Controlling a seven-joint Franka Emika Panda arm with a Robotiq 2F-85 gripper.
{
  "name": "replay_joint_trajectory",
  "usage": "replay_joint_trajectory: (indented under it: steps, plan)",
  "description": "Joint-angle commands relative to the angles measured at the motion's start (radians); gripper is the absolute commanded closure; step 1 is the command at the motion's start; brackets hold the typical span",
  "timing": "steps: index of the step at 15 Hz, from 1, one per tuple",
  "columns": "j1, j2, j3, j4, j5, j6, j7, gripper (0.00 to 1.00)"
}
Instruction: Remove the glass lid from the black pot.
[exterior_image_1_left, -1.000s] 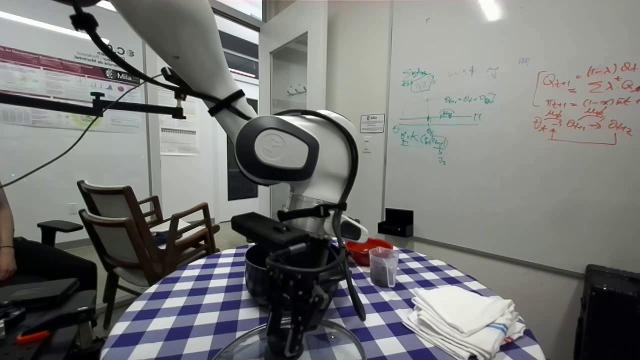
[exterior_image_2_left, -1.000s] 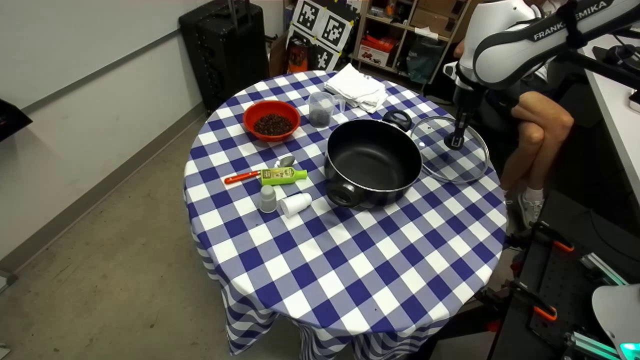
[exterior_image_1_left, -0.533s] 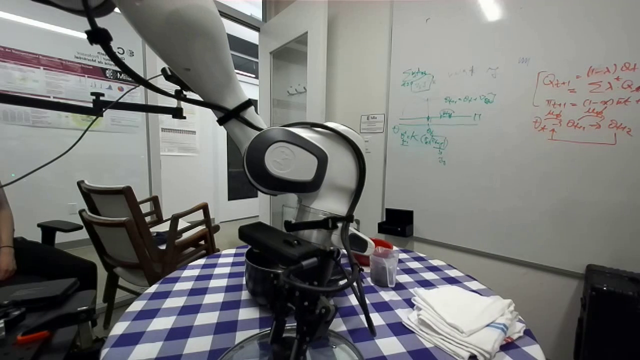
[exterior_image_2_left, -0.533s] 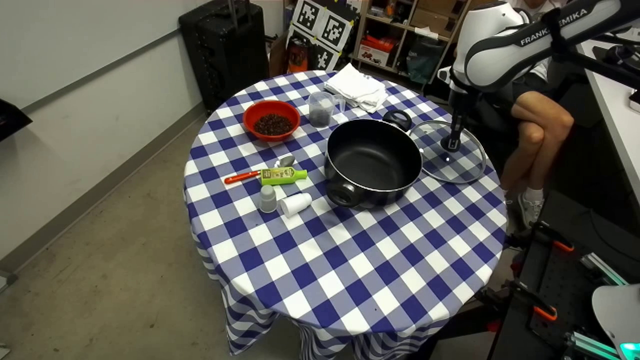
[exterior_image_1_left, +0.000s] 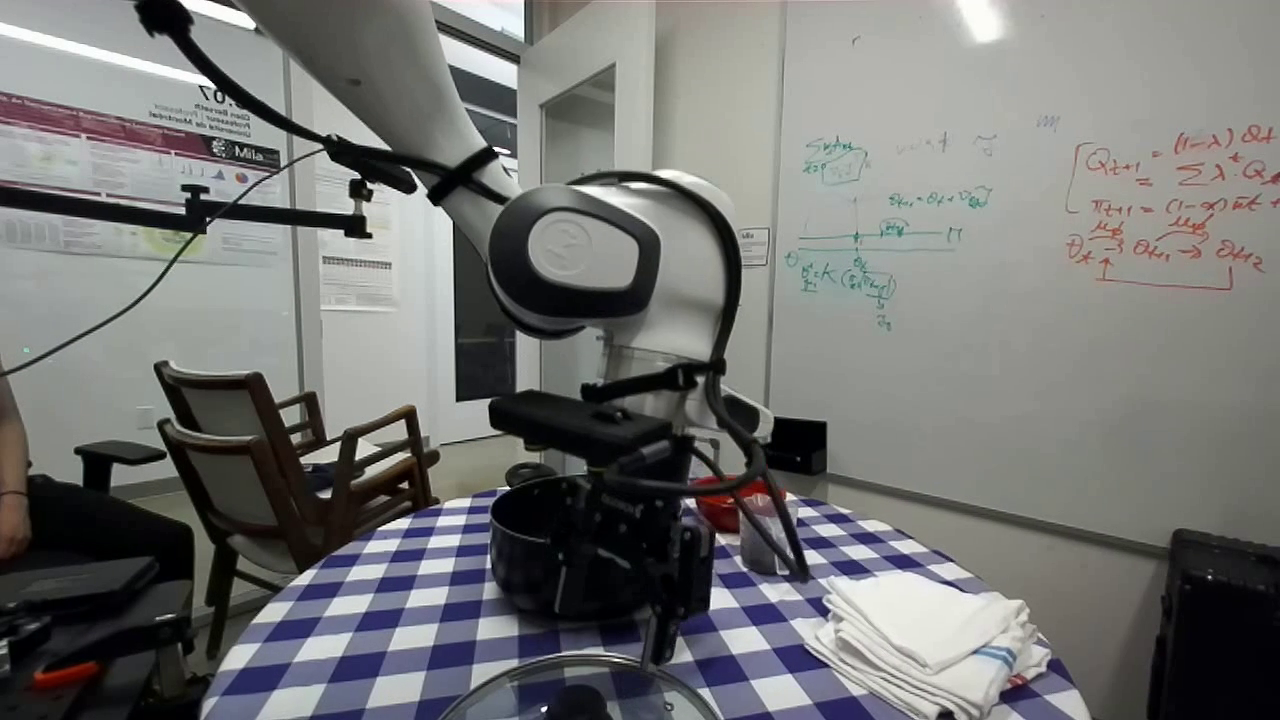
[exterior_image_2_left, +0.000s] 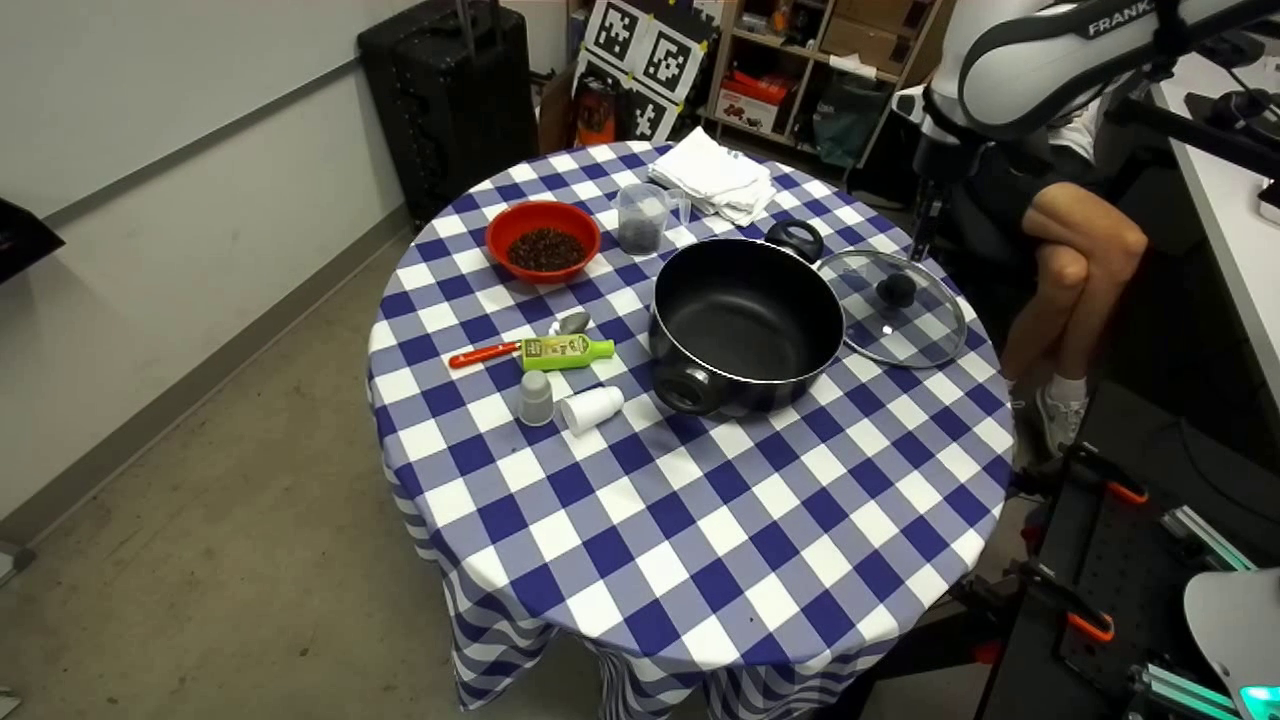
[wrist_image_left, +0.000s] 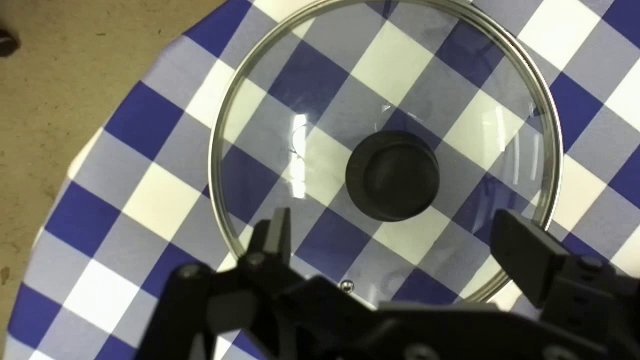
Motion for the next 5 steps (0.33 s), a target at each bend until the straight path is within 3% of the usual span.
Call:
replay_joint_trajectory:
  steps: [1,5]
  plan:
    - [0.004,-0.024,-0.008,-0.010,0.004,-0.002,-0.011,0.00]
    - [0.004,-0.055,-0.010,-0.037,0.005,-0.002,-0.016,0.00]
